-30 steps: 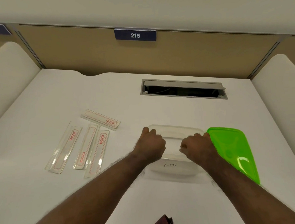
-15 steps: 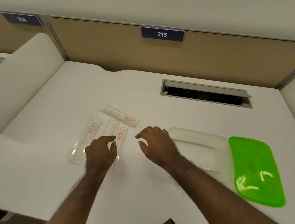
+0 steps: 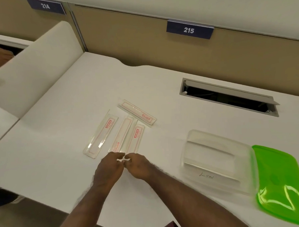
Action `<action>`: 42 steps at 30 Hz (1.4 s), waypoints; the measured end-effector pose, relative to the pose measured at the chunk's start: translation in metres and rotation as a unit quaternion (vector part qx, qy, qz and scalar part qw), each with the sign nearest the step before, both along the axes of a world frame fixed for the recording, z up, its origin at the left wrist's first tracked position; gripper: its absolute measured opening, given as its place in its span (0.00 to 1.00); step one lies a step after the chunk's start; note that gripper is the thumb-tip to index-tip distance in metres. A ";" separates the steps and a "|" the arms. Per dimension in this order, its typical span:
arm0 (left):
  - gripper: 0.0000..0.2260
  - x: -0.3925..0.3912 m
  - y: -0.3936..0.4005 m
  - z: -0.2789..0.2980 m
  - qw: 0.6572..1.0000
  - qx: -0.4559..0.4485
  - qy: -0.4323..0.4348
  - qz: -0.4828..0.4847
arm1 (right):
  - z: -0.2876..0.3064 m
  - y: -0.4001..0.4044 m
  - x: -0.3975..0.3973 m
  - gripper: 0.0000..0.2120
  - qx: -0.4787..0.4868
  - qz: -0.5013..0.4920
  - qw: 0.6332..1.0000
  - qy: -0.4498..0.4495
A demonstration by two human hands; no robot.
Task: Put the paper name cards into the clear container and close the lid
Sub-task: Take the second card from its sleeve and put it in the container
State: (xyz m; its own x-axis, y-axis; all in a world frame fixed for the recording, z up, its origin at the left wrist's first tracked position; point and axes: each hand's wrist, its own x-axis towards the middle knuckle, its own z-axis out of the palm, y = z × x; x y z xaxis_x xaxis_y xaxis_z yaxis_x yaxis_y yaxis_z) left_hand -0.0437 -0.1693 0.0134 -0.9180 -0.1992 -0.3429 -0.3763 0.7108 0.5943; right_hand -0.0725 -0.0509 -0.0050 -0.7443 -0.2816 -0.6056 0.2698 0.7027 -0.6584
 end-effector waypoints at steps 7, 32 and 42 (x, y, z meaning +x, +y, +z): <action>0.17 -0.004 0.009 0.001 0.999 0.048 -0.014 -0.002 | 0.000 0.005 -0.001 0.19 -0.037 -0.067 0.997 -0.010; 0.38 -0.075 0.036 0.064 0.960 0.104 0.175 -0.193 | 0.147 0.224 0.011 0.14 -0.288 -0.161 0.943 -0.048; 0.23 -0.086 0.071 0.109 0.921 0.185 0.100 -0.328 | 0.176 0.284 0.024 0.17 -0.326 -0.204 0.922 -0.046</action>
State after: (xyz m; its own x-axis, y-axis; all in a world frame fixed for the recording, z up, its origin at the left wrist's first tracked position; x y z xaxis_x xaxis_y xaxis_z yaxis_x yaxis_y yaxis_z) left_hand -0.1297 -0.0978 0.1221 -0.8511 0.5179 -0.0864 0.2066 0.4816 0.8517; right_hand -0.0484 0.2333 0.1708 -0.8220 -0.3168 -0.4733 0.5005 -0.0053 -0.8657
